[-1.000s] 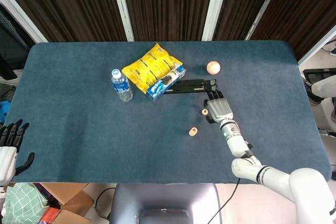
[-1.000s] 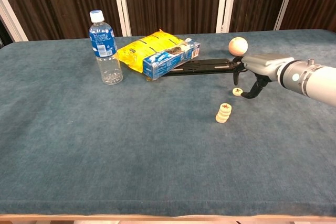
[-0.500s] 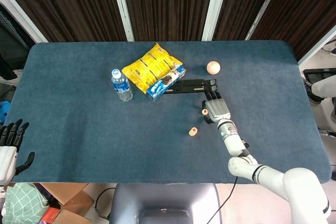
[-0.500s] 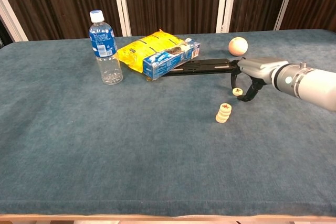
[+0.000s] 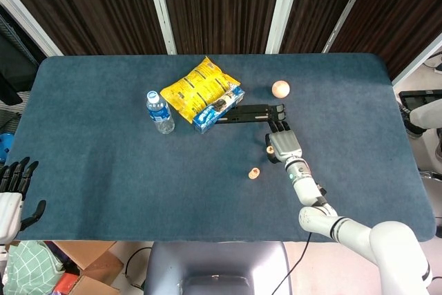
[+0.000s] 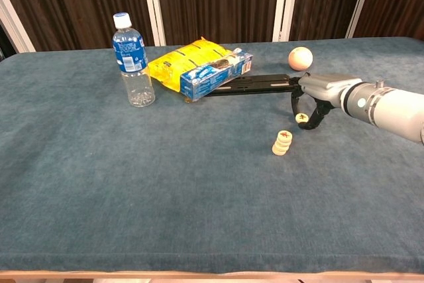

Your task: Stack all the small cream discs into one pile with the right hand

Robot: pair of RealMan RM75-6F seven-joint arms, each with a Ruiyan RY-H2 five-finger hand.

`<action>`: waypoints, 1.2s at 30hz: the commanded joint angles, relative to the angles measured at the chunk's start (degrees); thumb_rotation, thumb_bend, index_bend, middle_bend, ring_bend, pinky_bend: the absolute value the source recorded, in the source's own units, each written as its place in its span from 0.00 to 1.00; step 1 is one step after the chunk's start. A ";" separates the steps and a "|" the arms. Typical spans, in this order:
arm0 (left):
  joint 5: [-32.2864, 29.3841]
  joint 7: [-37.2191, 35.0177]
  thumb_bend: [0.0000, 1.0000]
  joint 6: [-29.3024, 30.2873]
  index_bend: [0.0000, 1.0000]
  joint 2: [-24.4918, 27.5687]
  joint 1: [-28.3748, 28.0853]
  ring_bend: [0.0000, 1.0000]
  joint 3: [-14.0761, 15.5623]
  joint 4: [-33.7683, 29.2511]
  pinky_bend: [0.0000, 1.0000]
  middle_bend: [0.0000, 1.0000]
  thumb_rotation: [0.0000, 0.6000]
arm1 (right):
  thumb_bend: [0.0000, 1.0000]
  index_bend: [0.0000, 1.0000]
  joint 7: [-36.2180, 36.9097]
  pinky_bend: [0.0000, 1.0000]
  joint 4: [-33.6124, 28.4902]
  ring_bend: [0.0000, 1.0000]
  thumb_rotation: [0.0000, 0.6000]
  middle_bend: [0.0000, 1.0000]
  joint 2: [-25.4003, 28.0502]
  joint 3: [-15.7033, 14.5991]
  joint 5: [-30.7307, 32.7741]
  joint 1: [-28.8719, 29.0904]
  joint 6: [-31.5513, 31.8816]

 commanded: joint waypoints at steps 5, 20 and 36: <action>0.06 -0.03 0.38 0.12 0.00 0.08 0.02 0.00 -0.02 -0.07 0.09 0.00 1.00 | 0.47 0.66 0.52 0.00 -2.95 0.00 1.00 0.05 1.87 0.26 -1.08 -0.58 1.47; 0.07 0.28 0.38 0.14 0.00 -0.19 -0.14 0.00 -0.11 -0.24 0.09 0.00 1.00 | 0.47 0.65 0.92 0.00 -28.97 0.00 1.00 0.06 12.75 -3.10 -10.50 -3.74 8.19; 0.06 0.43 0.38 0.11 0.00 -0.27 -0.22 0.00 -0.15 -0.19 0.09 0.00 1.00 | 0.47 0.66 -4.23 0.00 -29.10 0.00 1.00 0.06 13.41 -6.16 -9.99 -3.82 8.84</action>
